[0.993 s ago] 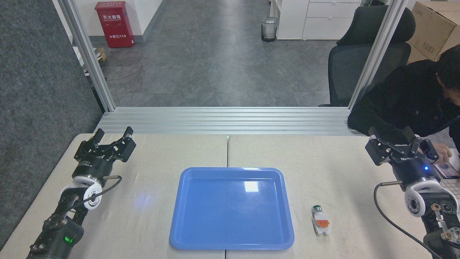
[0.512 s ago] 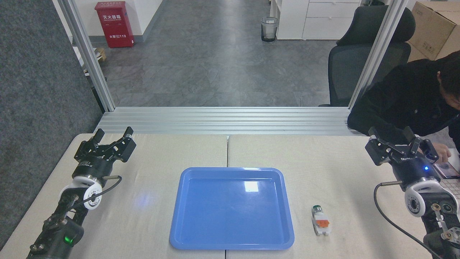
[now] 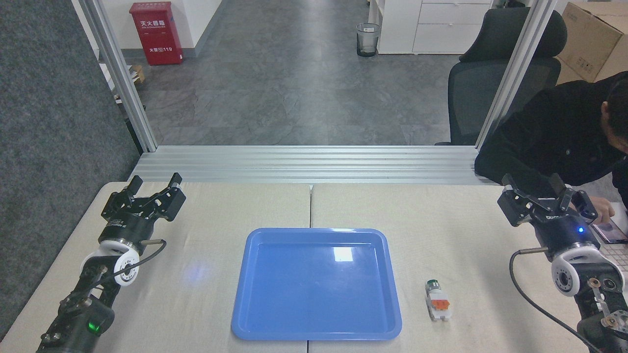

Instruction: Pick up switch part and place in tray

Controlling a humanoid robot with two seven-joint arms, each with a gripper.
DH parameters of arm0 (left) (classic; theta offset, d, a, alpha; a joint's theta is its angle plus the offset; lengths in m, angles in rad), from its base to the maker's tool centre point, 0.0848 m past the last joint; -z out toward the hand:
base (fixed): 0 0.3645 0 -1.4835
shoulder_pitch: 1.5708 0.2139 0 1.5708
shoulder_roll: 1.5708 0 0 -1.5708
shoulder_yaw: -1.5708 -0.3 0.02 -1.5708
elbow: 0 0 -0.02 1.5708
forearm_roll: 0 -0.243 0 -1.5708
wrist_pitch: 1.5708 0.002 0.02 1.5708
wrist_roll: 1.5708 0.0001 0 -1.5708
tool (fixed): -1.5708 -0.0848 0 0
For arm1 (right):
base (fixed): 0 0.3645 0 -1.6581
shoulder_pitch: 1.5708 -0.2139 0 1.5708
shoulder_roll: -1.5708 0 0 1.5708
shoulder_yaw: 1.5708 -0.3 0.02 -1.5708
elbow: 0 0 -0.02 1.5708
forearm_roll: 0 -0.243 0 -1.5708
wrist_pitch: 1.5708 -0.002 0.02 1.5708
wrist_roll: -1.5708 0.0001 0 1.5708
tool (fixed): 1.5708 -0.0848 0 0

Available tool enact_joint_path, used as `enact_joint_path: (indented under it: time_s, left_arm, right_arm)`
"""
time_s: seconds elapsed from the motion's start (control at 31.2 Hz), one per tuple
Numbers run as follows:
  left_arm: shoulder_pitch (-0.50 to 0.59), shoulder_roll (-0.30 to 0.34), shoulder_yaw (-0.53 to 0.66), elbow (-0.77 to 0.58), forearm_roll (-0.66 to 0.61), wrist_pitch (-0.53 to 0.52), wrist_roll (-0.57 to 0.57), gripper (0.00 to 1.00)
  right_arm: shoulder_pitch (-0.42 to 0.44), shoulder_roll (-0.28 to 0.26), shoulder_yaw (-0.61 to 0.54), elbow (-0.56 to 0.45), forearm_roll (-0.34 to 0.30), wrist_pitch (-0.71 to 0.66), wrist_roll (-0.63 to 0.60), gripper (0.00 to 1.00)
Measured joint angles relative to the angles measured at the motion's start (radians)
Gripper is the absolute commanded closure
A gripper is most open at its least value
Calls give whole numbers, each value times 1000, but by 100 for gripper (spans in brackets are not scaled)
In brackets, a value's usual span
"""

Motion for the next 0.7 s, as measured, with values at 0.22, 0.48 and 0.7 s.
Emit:
enact_joint_path:
  time_s: [0.22,0.48,0.7]
  left_arm:
    - [0,0,0,0,0,0,0,0]
    - [0,0,0,0,0,0,0,0]
    - [0,0,0,0,0,0,0,0]
  right_arm:
    - [0,2,3,0,0,0,0,2]
    - [1,9,7,-1,1,-1,0,2]
    - [1,14,9,-1,2,-1,4,2]
